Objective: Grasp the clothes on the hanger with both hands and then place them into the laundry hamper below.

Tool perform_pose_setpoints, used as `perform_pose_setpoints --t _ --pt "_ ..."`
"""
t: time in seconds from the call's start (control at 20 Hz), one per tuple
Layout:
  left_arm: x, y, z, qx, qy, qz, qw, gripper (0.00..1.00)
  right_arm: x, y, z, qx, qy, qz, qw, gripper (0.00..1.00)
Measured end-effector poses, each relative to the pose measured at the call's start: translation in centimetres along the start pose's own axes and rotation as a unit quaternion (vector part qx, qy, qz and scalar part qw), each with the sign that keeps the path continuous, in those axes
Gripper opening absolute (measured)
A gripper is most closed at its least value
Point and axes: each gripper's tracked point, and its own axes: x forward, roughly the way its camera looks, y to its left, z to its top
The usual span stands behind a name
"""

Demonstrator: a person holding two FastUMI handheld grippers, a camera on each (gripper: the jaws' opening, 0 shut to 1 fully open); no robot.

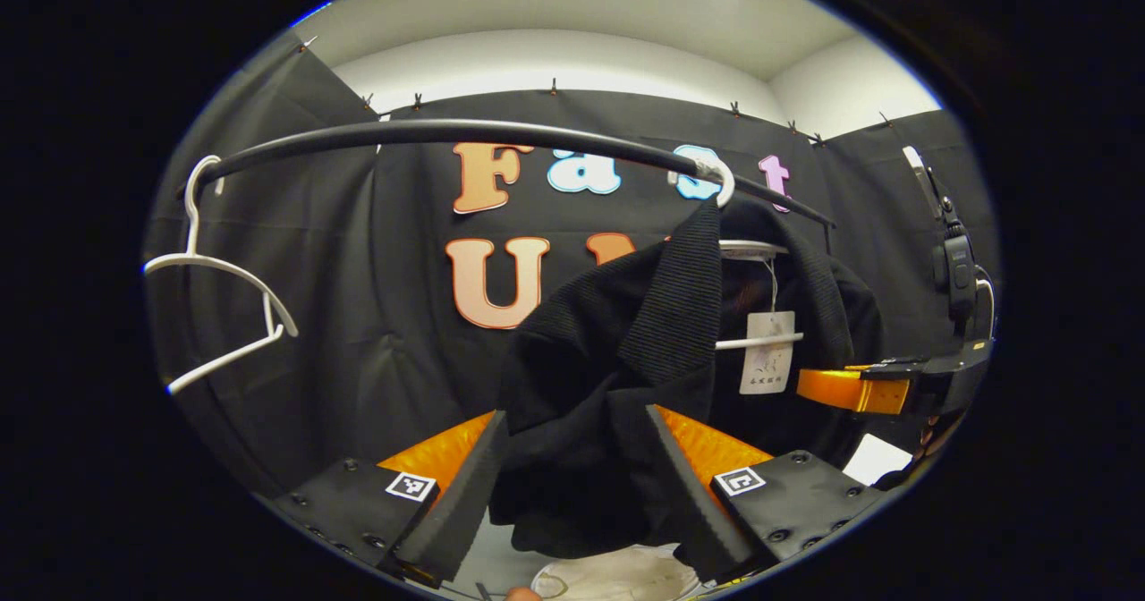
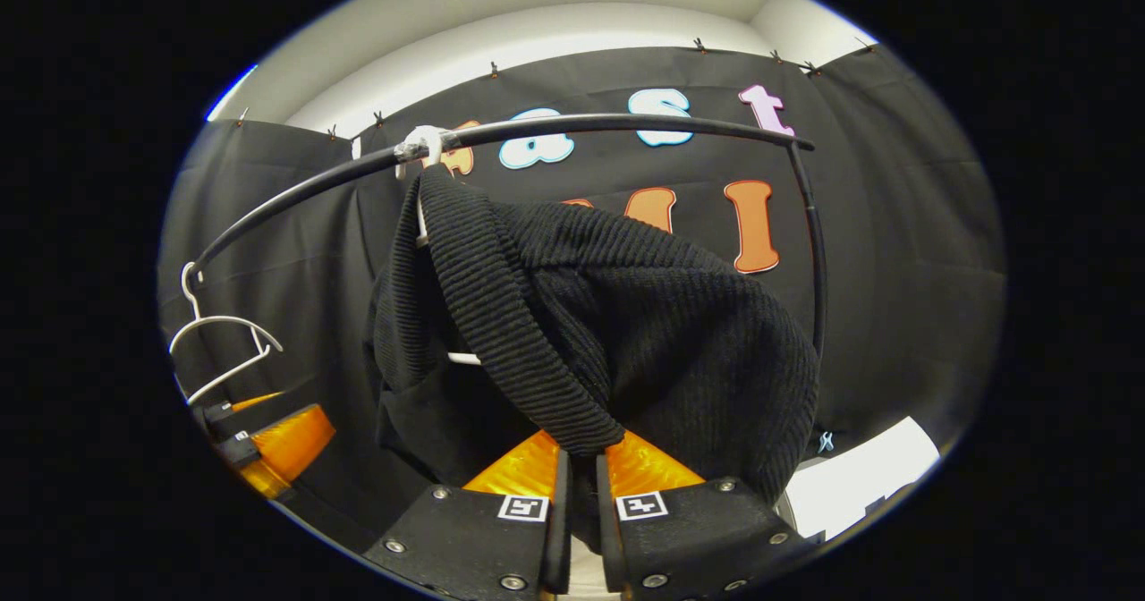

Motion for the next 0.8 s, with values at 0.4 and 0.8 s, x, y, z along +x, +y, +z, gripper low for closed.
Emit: perform_pose_setpoints --t 0.4,0.8 --pt "3.9 -4.9 -1.0 0.014 -0.006 -0.048 0.999 0.99 -1.4 -0.2 0.9 -0.005 0.006 0.019 1.0 0.09" --pt "7.2 -5.2 -1.8 0.013 -0.012 -0.023 1.0 0.99 -3.8 -1.8 3.3 -0.005 -0.005 0.025 1.0 0.07"
